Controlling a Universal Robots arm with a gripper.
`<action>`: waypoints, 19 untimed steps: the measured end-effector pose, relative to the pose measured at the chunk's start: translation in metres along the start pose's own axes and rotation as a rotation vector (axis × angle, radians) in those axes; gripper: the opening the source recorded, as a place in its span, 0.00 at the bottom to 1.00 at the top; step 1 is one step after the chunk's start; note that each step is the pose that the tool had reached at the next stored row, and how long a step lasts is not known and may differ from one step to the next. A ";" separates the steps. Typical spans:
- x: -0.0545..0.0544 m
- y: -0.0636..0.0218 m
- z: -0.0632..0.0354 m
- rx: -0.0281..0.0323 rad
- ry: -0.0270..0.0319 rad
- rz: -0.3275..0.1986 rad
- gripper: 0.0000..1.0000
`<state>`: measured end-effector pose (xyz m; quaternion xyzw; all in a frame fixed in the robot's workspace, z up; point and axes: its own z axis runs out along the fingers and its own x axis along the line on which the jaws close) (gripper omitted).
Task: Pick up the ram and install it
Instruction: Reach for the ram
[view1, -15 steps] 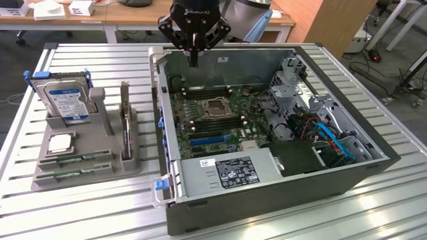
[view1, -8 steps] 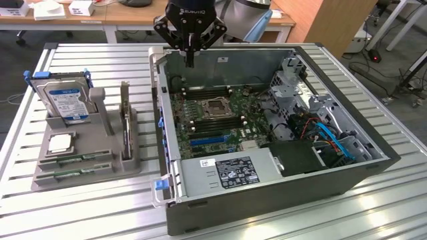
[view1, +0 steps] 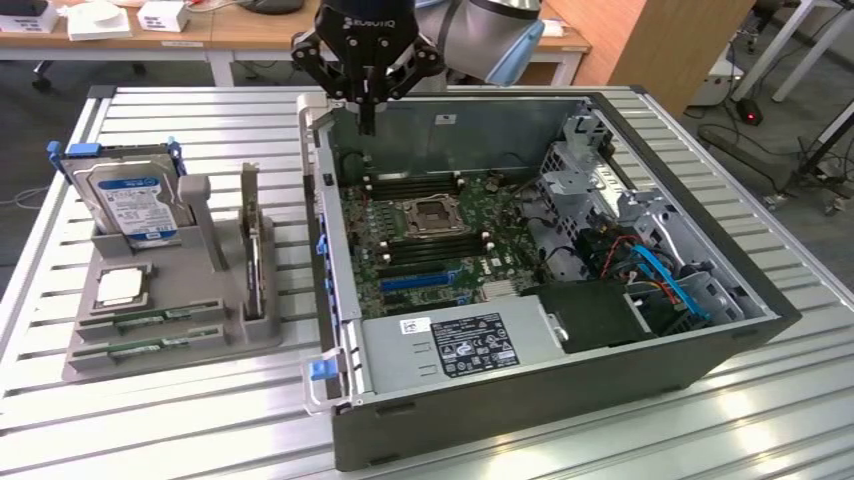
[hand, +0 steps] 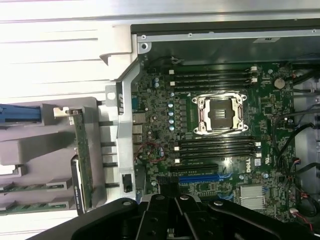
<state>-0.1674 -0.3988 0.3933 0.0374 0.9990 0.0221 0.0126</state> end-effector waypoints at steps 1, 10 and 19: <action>0.002 -0.0002 -0.0001 0.0000 -0.0001 0.000 0.09; 0.022 -0.0017 -0.0006 -0.0002 -0.0016 0.000 0.09; 0.044 -0.0033 -0.0012 -0.0003 -0.0048 0.000 0.09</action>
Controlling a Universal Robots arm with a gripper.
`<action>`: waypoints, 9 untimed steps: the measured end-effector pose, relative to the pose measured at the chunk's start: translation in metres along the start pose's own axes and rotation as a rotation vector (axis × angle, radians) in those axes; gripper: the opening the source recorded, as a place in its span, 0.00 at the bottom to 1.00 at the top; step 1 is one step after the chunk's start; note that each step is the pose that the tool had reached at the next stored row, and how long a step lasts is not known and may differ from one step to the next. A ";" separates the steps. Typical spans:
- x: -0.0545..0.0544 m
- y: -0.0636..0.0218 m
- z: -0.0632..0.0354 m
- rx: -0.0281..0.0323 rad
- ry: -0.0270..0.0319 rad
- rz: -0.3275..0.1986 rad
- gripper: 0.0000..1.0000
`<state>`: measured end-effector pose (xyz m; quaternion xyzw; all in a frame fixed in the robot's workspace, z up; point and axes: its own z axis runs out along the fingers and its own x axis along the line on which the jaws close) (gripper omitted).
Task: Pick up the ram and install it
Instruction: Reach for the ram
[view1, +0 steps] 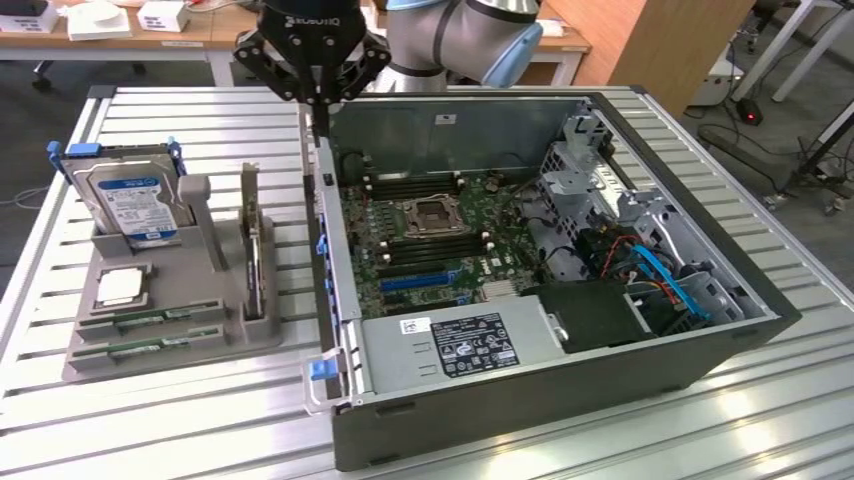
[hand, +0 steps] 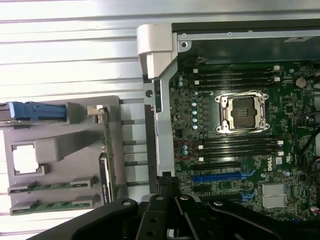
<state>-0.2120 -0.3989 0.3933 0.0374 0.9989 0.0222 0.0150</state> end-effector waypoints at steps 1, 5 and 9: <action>0.002 -0.0002 0.0000 -0.0001 -0.0003 0.000 0.09; 0.012 -0.0009 -0.0004 -0.0001 -0.0010 0.000 0.09; 0.024 -0.0018 -0.0007 -0.0003 -0.0022 0.000 0.09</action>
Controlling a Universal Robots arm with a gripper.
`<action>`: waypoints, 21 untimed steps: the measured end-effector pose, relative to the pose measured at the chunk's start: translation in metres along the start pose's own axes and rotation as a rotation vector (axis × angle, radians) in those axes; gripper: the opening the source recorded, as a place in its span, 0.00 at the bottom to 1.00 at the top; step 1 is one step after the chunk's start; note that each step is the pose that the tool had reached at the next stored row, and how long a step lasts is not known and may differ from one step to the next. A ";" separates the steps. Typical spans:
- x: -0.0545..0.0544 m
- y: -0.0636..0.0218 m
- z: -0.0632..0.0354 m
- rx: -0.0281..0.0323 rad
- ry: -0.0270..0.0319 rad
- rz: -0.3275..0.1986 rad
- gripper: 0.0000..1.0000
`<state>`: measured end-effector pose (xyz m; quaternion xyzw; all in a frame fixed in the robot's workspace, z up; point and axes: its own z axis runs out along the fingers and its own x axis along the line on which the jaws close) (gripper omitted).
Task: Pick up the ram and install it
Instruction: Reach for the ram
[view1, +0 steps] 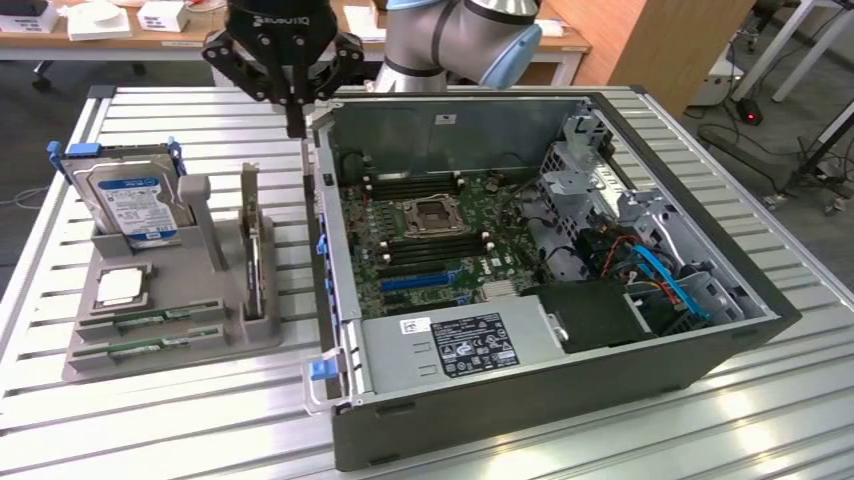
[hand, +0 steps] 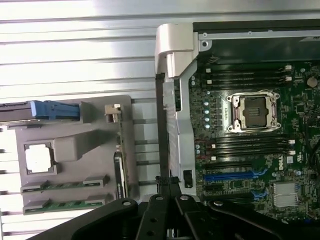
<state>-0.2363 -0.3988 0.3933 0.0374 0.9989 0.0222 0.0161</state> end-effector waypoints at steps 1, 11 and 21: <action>0.003 -0.0002 -0.0001 0.0000 -0.0002 0.000 0.09; 0.037 -0.0027 -0.0013 -0.0002 -0.0025 0.000 0.09; 0.063 -0.0047 -0.0022 -0.0003 -0.0037 0.000 0.09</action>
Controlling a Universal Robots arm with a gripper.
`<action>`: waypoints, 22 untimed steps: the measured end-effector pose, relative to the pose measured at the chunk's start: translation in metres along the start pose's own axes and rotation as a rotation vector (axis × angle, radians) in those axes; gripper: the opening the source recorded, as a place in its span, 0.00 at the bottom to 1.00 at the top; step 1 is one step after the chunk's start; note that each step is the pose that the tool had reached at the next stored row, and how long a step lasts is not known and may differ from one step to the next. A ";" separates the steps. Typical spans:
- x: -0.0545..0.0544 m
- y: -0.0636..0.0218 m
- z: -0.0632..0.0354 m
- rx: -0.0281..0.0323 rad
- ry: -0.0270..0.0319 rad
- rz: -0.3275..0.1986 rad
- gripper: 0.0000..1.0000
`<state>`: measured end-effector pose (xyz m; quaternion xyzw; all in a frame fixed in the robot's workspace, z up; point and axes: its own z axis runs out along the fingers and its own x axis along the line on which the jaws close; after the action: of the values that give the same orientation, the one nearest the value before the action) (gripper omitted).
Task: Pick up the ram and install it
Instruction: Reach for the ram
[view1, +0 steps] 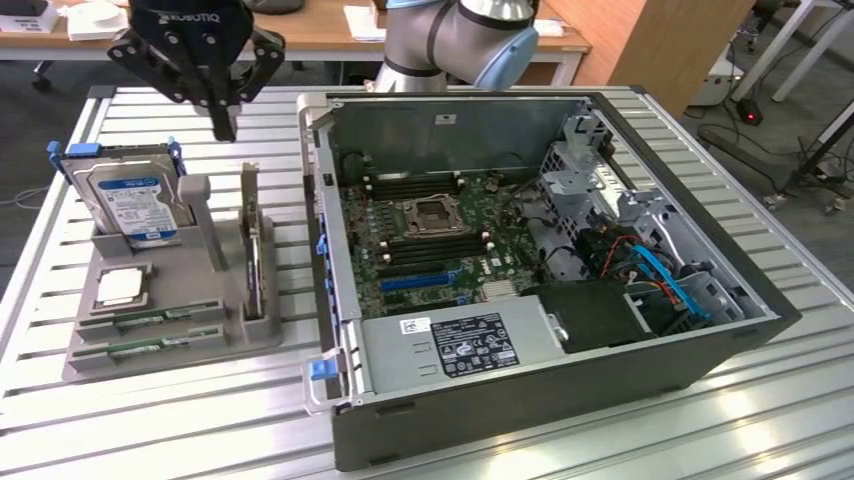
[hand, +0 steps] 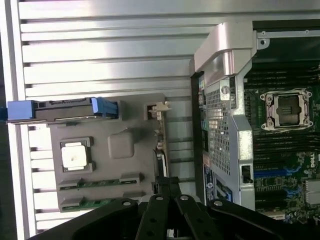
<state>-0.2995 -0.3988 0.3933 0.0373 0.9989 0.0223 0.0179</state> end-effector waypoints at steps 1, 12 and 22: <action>0.003 -0.0002 -0.0001 0.0001 -0.0001 0.000 0.09; 0.031 -0.0023 -0.0012 0.0000 -0.0007 0.000 0.09; 0.051 -0.0038 -0.0019 -0.0001 -0.0008 0.000 0.09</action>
<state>-0.3504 -0.3989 0.3932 0.0373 0.9989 0.0223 0.0183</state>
